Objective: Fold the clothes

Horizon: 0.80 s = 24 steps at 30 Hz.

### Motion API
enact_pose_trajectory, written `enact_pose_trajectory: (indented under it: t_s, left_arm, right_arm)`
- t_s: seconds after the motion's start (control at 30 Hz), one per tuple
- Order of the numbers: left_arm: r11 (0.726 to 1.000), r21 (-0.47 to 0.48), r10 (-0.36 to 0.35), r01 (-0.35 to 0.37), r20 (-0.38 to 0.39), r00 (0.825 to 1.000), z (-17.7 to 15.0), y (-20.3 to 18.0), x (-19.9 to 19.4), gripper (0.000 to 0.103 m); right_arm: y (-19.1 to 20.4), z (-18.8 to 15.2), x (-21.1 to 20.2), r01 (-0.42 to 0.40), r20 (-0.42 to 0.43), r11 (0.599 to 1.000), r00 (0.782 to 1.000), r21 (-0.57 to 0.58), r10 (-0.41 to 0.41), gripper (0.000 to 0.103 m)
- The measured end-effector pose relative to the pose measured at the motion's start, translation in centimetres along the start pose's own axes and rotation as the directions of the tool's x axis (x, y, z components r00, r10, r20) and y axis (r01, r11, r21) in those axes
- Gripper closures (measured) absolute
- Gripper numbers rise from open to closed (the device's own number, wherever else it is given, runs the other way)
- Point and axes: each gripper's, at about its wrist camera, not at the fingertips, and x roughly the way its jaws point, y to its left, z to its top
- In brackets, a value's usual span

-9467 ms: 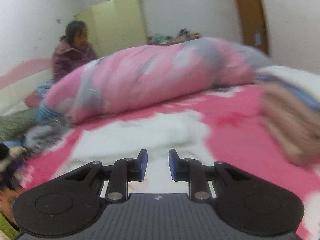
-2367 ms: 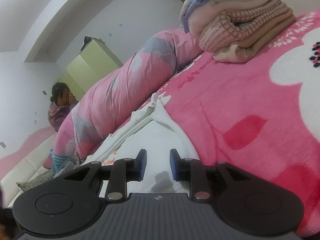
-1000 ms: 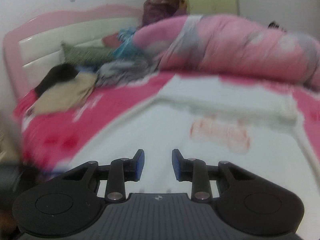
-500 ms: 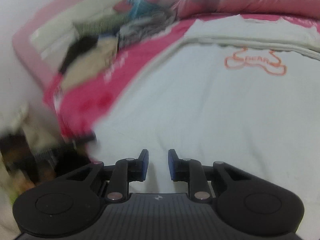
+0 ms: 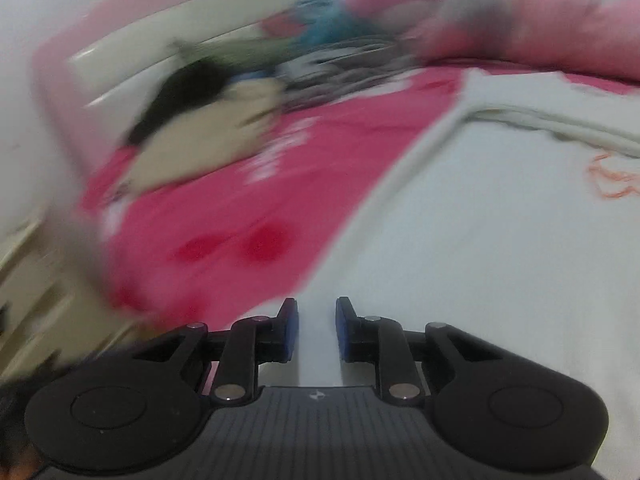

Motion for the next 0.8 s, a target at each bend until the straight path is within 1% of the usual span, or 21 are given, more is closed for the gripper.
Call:
enact_pose_trajectory:
  t_s: [0.07, 0.1, 0.13, 0.17, 0.2, 0.23, 0.27, 0.3, 0.33, 0.37, 0.4, 0.43, 0.47, 0.5, 0.53, 0.57, 0.6, 0.63, 0.67, 0.73, 0.8]
  left_arm:
    - [1.000, 0.003, 0.001, -0.001, 0.004, 1.000, 0.2, 0.4, -0.4, 0.049]
    - [1.000, 0.016, -0.007, 0.006, 0.003, 1.000, 0.3, 0.1, -0.4, 0.049]
    - [0.999, 0.028, -0.014, 0.014, 0.001, 1.000, 0.4, -0.2, -0.4, 0.049]
    - [0.999, 0.041, -0.022, 0.022, -0.001, 1.000, 0.4, -0.4, -0.5, 0.049]
    - [0.998, 0.054, -0.029, 0.029, -0.002, 1.000, 0.5, -0.7, -0.5, 0.049]
    - [0.997, 0.067, -0.037, 0.037, -0.004, 0.999, 0.6, -0.9, -0.5, 0.049]
    - [0.996, 0.086, -0.038, 0.039, -0.006, 0.999, 0.5, -1.3, -0.5, 0.049]
    - [0.993, 0.109, -0.037, 0.038, -0.008, 0.999, 0.4, -1.6, -0.5, 0.049]
    - [0.991, 0.131, -0.036, 0.037, -0.010, 0.999, 0.3, -2.0, -0.5, 0.049]
    - [0.988, 0.149, -0.033, 0.034, -0.012, 0.999, 0.1, -2.3, -0.6, 0.049]
    - [0.985, 0.168, -0.024, 0.027, -0.015, 1.000, 0.0, -2.5, -0.6, 0.049]
    - [0.981, 0.193, -0.010, 0.014, -0.019, 1.000, -0.2, -2.7, -0.5, 0.049]
    - [0.975, 0.223, 0.008, -0.004, -0.020, 1.000, -0.5, -2.9, -0.4, 0.049]
    - [0.968, 0.249, 0.024, -0.018, -0.021, 1.000, -0.8, -3.0, -0.3, 0.049]
    - [0.967, 0.255, 0.029, -0.022, -0.024, 0.999, -0.8, -2.9, -0.2, 0.049]
    - [0.967, 0.253, 0.031, -0.023, -0.029, 0.999, -0.9, -2.7, -0.1, 0.049]
    - [0.968, 0.251, 0.032, -0.023, -0.034, 0.999, -0.9, -2.5, 0.0, 0.049]
    - [0.970, 0.241, 0.028, -0.018, -0.038, 0.999, -0.8, -2.2, 0.1, 0.049]
    - [0.974, 0.227, 0.024, -0.013, -0.043, 0.999, -0.7, -1.9, 0.1, 0.049]
    - [0.979, 0.203, 0.016, -0.005, -0.052, 0.999, -0.5, -1.4, 0.2, 0.049]
    - [0.982, 0.190, 0.009, 0.003, -0.060, 0.998, -0.4, -1.0, 0.1, 0.049]
  right_arm:
    - [-1.1, 1.6, -1.1, 0.024, 0.058, 0.999, 0.998, 0.023, -0.025, 0.082]
    - [-2.2, 2.6, -1.5, 0.062, 0.096, 0.997, 0.993, 0.049, -0.066, 0.082]
    - [-3.8, 3.9, -1.2, 0.122, 0.121, 0.988, 0.984, 0.091, -0.133, 0.081]
    - [-5.7, 5.4, -0.7, 0.186, 0.134, 0.973, 0.970, 0.136, -0.204, 0.081]
    - [-7.5, 6.8, -0.2, 0.247, 0.143, 0.952, 0.951, 0.182, -0.274, 0.081]
    - [-9.2, 8.3, 1.2, 0.324, 0.119, 0.918, 0.927, 0.229, -0.356, 0.081]
    - [-10.3, 9.3, 2.9, 0.376, 0.077, 0.893, 0.911, 0.246, -0.405, 0.081]
    - [-11.2, 10.1, 4.6, 0.409, 0.036, 0.879, 0.902, 0.246, -0.430, 0.081]
    - [-11.5, 10.6, 6.3, 0.432, -0.005, 0.872, 0.897, 0.229, -0.443, 0.082]
    - [-11.2, 10.7, 8.0, 0.435, -0.044, 0.878, 0.899, 0.198, -0.436, 0.082]
    - [-9.7, 10.3, 9.0, 0.433, -0.044, 0.891, 0.901, 0.136, -0.432, 0.080]
    - [-7.6, 9.7, 9.7, 0.432, -0.024, 0.900, 0.902, 0.059, -0.432, 0.079]
    - [-5.3, 8.8, 10.0, 0.384, -0.012, 0.923, 0.923, -0.005, -0.384, 0.081]
    - [-3.0, 7.8, 10.1, 0.307, -0.008, 0.950, 0.951, -0.060, -0.308, 0.082]
    - [-0.7, 6.4, 9.9, 0.238, -0.011, 0.966, 0.971, -0.106, -0.240, 0.081]
    - [1.3, 5.1, 9.6, 0.209, -0.007, 0.964, 0.977, -0.164, -0.213, 0.078]
    - [2.6, 4.1, 8.9, 0.187, -0.008, 0.957, 0.981, -0.222, -0.194, 0.079]
    - [3.6, 3.3, 8.2, 0.157, -0.016, 0.949, 0.986, -0.274, -0.167, 0.081]
    - [3.2, 3.6, 7.6, 0.152, -0.010, 0.953, 0.987, -0.264, -0.160, 0.082]
    - [0.8, 5.3, 6.8, 0.168, 0.016, 0.971, 0.986, -0.170, -0.167, 0.082]
    - [-1.6, 7.1, 6.0, 0.180, 0.042, 0.981, 0.983, -0.074, -0.177, 0.082]
